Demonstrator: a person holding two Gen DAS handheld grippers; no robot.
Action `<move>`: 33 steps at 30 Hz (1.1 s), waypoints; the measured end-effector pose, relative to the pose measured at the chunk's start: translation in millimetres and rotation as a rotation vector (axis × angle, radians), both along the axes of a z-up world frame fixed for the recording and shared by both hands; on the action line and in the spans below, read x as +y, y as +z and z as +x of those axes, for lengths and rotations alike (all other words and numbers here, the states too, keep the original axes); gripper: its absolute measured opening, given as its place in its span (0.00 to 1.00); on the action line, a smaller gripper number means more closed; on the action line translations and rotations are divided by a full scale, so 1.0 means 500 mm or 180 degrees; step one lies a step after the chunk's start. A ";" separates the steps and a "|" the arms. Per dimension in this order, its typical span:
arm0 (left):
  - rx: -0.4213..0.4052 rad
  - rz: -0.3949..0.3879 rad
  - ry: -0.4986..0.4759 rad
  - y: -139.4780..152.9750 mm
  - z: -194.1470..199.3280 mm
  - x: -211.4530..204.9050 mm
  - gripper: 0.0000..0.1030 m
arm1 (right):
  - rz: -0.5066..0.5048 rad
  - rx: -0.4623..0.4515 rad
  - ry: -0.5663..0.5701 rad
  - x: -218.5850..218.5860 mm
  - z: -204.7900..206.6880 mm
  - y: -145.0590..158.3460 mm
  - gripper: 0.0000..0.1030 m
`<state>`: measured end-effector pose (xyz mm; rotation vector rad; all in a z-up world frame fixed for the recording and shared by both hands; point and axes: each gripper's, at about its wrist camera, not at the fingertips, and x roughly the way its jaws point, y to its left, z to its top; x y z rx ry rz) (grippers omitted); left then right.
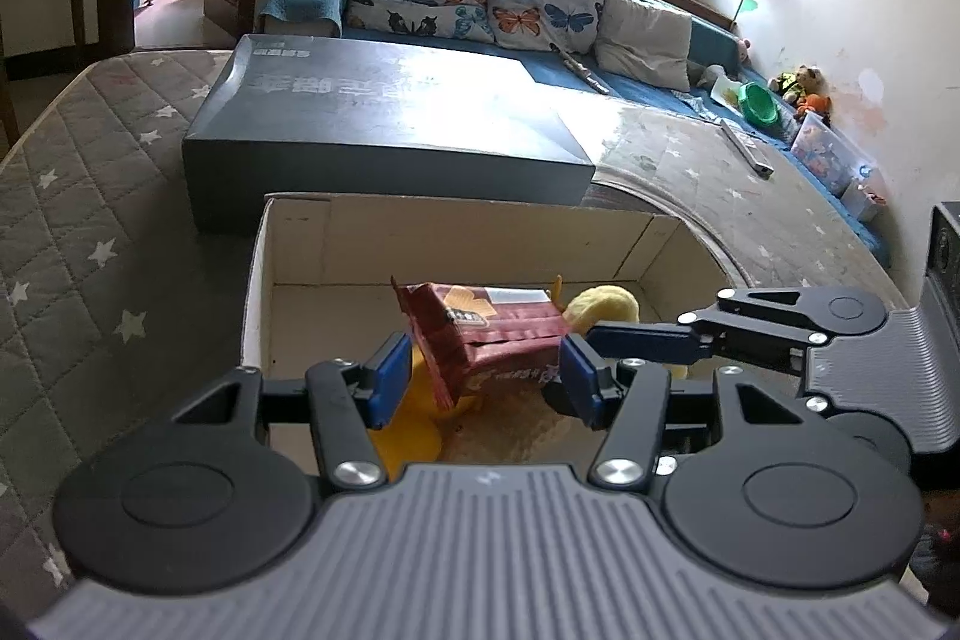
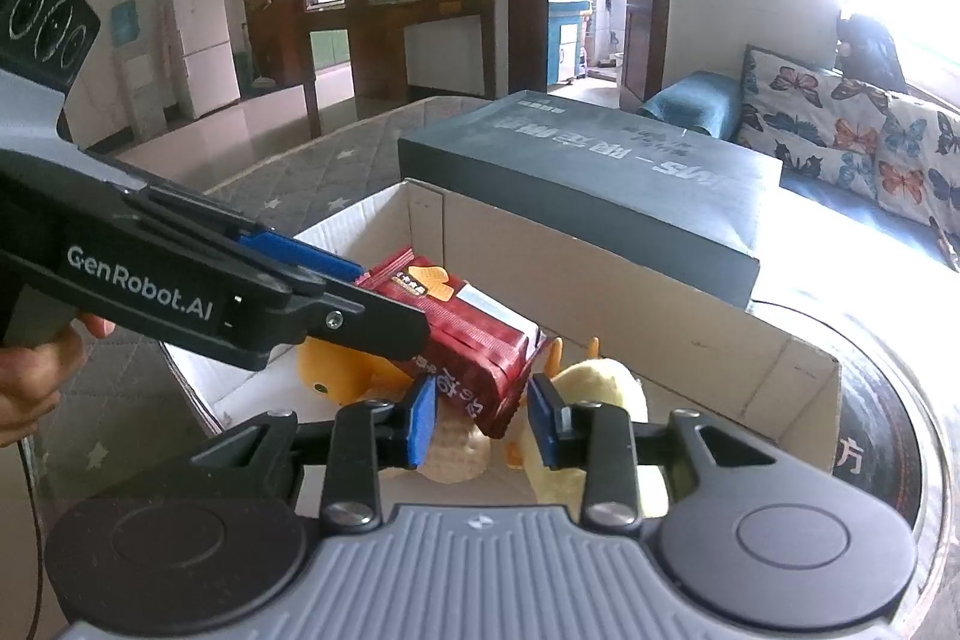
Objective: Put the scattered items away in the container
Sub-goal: 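Lift the snack bag with the left gripper and carry it into the box, then open the left gripper to release the snack bag inside the box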
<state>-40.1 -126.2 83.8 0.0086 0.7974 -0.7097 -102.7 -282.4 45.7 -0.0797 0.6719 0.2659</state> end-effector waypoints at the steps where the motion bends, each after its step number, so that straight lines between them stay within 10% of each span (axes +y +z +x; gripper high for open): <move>1: -0.0006 0.0017 0.0016 0.001 -0.002 0.000 0.56 | 0.0005 -0.0007 -0.0009 -0.002 -0.004 0.002 0.36; 17: -0.0179 0.0151 0.0352 0.031 -0.040 0.022 0.85 | 0.0140 -0.0028 -0.0210 -0.023 -0.063 0.028 0.59; 33: -0.0278 0.0438 0.0436 0.058 -0.034 0.024 0.91 | 0.0439 0.0096 -0.0651 -0.080 -0.083 0.047 0.70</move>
